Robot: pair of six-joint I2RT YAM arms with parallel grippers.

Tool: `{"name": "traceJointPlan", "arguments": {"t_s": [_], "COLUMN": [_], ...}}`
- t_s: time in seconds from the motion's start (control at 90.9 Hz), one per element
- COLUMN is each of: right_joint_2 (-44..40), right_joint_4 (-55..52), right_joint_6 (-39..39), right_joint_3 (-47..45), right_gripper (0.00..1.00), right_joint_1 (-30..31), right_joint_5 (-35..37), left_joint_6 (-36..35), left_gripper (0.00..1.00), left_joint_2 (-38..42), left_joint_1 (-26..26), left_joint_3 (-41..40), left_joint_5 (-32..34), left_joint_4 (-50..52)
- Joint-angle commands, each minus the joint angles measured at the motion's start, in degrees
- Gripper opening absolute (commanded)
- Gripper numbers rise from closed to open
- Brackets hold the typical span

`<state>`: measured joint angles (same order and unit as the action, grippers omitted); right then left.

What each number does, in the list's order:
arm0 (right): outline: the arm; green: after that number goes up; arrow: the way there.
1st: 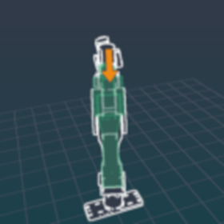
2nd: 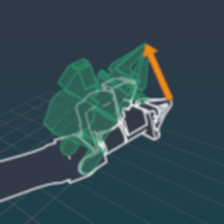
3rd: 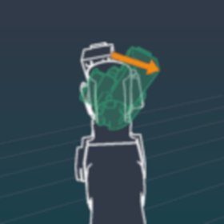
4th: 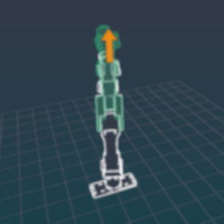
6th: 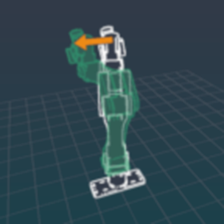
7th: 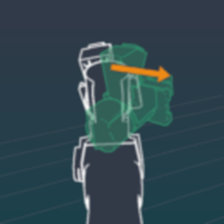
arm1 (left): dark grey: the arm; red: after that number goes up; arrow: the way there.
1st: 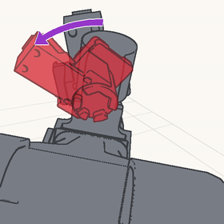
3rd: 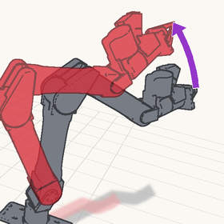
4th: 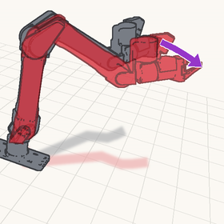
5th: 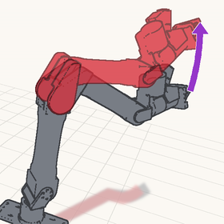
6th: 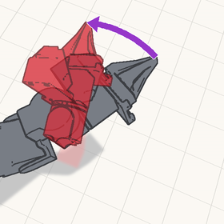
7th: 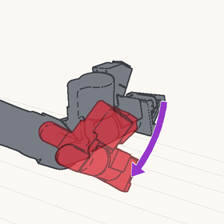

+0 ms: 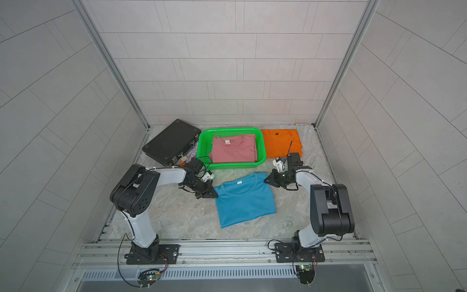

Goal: Put the folded t-shirts into the basket
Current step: Pick up the T-shirt from the center of the board, then place the T-shirt in the bin.

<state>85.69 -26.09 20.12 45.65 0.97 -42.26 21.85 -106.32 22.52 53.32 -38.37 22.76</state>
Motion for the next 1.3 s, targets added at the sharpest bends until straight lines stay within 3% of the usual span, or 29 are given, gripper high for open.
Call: {"name": "traceJointPlan", "arguments": {"t_s": [0.0,0.11,0.363,0.726,1.045,1.288], "right_joint_2": [-4.7,-8.1,-15.6,-23.9,-24.4,-17.3], "right_joint_4": [2.8,3.7,3.5,8.7,9.2,11.2], "right_joint_6": [-0.8,0.8,2.2,5.2,6.7,7.5], "right_joint_3": [-1.3,-2.4,-5.6,-6.5,0.6,11.2], "right_gripper": [0.0,0.0,0.0,0.0,0.0,0.0], "right_joint_1": [2.8,5.9,6.2,11.3,12.2,12.2], "right_joint_5": [0.5,2.7,4.5,1.7,0.1,0.9], "left_joint_6": [-2.8,-4.5,-6.0,-9.9,-16.2,-17.4], "left_gripper": [0.0,0.0,0.0,0.0,0.0,0.0], "left_joint_2": [2.0,3.8,10.1,20.2,27.4,26.4], "left_joint_1": [-0.4,-0.5,-0.7,-3.5,-6.9,-7.6], "left_joint_3": [-0.8,-0.6,-1.7,0.6,8.1,20.2], "left_joint_5": [1.7,1.8,1.5,1.3,0.4,1.2], "left_joint_4": [4.7,6.3,7.2,14.3,22.4,24.0]}}
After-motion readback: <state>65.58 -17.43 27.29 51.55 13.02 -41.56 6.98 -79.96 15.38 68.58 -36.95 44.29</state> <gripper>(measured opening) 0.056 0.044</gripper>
